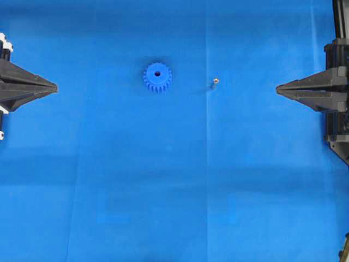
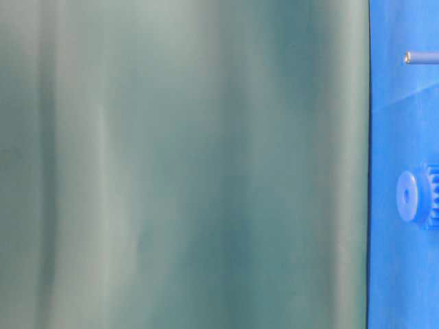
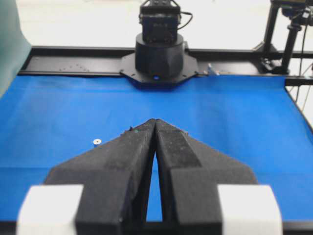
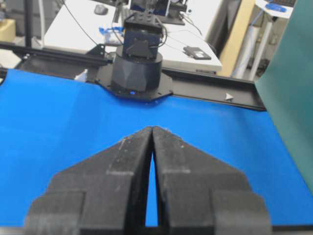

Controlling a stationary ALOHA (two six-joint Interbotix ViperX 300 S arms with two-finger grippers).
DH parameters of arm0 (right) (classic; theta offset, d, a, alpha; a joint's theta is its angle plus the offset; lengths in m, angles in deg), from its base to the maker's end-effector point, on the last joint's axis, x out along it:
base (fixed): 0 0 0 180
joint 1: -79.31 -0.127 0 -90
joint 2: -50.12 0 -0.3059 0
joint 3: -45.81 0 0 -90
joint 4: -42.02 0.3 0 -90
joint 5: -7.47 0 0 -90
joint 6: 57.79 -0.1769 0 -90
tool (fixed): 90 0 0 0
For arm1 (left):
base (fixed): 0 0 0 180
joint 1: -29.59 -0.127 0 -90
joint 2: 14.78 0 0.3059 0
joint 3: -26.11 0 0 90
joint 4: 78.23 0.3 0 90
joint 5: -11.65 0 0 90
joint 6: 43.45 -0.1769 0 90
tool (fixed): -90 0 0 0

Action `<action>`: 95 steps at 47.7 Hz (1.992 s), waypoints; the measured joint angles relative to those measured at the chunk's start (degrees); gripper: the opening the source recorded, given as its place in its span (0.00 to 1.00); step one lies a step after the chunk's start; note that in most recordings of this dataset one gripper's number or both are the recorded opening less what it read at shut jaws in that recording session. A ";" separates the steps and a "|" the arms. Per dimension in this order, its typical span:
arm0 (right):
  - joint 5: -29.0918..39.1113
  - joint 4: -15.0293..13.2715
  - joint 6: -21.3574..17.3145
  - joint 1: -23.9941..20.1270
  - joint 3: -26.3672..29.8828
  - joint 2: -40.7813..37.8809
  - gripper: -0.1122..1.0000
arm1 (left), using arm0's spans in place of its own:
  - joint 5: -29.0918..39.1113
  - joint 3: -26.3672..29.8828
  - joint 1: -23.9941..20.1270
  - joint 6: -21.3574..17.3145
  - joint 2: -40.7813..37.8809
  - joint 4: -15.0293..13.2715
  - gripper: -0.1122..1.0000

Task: Insert the shaft placed at a random location into the center hole of the small gear at another random location.
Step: 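Move the right gripper left toward the small silver shaft, opening it, then lower the right gripper around the silver shaft and close on it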

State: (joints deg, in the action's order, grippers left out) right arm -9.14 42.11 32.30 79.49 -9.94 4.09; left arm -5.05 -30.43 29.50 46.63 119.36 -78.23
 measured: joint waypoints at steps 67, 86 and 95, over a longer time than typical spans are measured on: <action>-22.76 10.02 -0.18 9.23 0.00 -45.44 0.73 | 1.85 -0.26 0.00 0.53 1.93 0.00 0.10; -26.81 14.15 -0.18 9.58 3.08 -57.57 0.72 | 1.85 -0.70 -0.35 0.53 1.93 0.09 0.10; -27.25 14.94 -0.18 9.58 4.04 -59.68 0.70 | 1.85 -0.88 -0.53 0.62 1.93 0.09 0.10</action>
State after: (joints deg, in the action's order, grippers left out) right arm -36.39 57.05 32.12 89.07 -5.89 -55.58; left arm -3.20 -31.31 28.97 47.25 121.29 -78.14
